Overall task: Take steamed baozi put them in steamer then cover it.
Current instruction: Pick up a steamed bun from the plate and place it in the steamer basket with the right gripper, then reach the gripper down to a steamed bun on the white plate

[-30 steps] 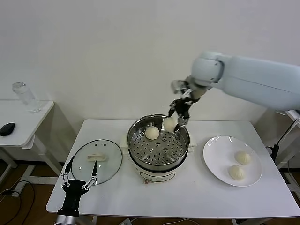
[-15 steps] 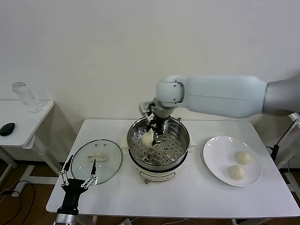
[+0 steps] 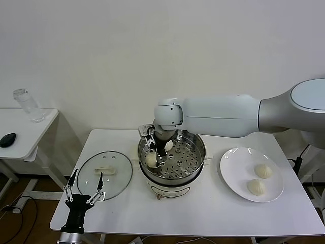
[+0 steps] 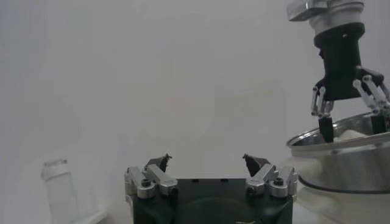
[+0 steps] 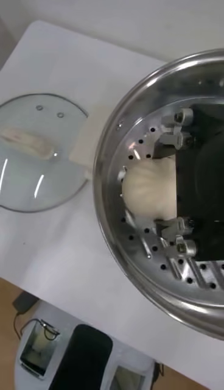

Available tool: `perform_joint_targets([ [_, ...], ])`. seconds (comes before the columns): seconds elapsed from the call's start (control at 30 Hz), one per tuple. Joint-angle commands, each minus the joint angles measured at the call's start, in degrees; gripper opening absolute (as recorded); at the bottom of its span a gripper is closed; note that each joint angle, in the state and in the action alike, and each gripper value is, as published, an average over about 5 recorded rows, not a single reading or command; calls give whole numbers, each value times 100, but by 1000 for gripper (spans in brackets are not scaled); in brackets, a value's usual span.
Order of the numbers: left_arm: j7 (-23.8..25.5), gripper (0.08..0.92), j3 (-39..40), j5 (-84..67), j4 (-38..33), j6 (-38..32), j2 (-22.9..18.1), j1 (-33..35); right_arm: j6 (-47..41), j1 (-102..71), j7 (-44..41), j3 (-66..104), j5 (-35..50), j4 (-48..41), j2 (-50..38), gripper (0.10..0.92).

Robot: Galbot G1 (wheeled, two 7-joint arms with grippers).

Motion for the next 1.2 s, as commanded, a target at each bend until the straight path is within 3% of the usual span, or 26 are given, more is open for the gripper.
perform_joint_targets([
  [0.03, -2, 823, 3, -13, -7, -7, -3, 3, -47, -161, 118, -19, -57, -105, 143, 698],
  [0.27, -3, 823, -6, -16, -14, -2, 9, 21, -100, -150, 150, 90, -174, 3, 17, 808],
  [0.43, -10, 823, -6, -20, -22, 9, 38, 42, -122, 96, 92, 327, -214, 373, -472, 822],
  [0.63, -15, 823, 30, -16, -49, 27, 80, 47, 162, 792, -712, 819, -651, 907, -1853, 823],
  [0.93, -15, 823, 61, 14, -42, 19, 121, 82, 1779, 1205, -2864, 1032, -1893, 481, -3984, 823],
  [1.2, -32, 823, 52, 44, -17, 12, 119, 101, 2188, -607, -2865, 1698, -2732, 419, -5318, 823],
])
